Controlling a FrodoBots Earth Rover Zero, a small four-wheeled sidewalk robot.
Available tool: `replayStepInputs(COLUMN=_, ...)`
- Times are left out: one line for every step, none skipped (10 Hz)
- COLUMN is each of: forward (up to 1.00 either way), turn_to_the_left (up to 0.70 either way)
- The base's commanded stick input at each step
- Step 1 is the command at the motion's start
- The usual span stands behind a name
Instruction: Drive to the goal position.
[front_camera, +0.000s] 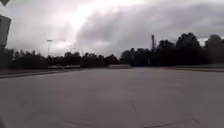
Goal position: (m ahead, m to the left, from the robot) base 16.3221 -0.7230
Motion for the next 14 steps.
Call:
replayStepInputs(forward=0.7, turn_to_the_left=0.02)
replayStepInputs(forward=0.7, turn_to_the_left=0.02)
replayStepInputs(forward=0.7, turn_to_the_left=0.02)
replayStepInputs(forward=0.7, turn_to_the_left=0.02)
replayStepInputs(forward=0.7, turn_to_the_left=0.02)
replayStepInputs(forward=0.7, turn_to_the_left=0.02)
replayStepInputs(forward=0.7, turn_to_the_left=0.02)
replayStepInputs(forward=0.7, turn_to_the_left=0.02)
replayStepInputs(forward=0.7, turn_to_the_left=0.02)
replayStepInputs(forward=0.7, turn_to_the_left=0.02)
replayStepInputs(forward=0.7, turn_to_the_left=0.02)
replayStepInputs(forward=0.7, turn_to_the_left=0.02)
replayStepInputs(forward=0.7, turn_to_the_left=0.02)
replayStepInputs(forward=0.7, turn_to_the_left=0.02)
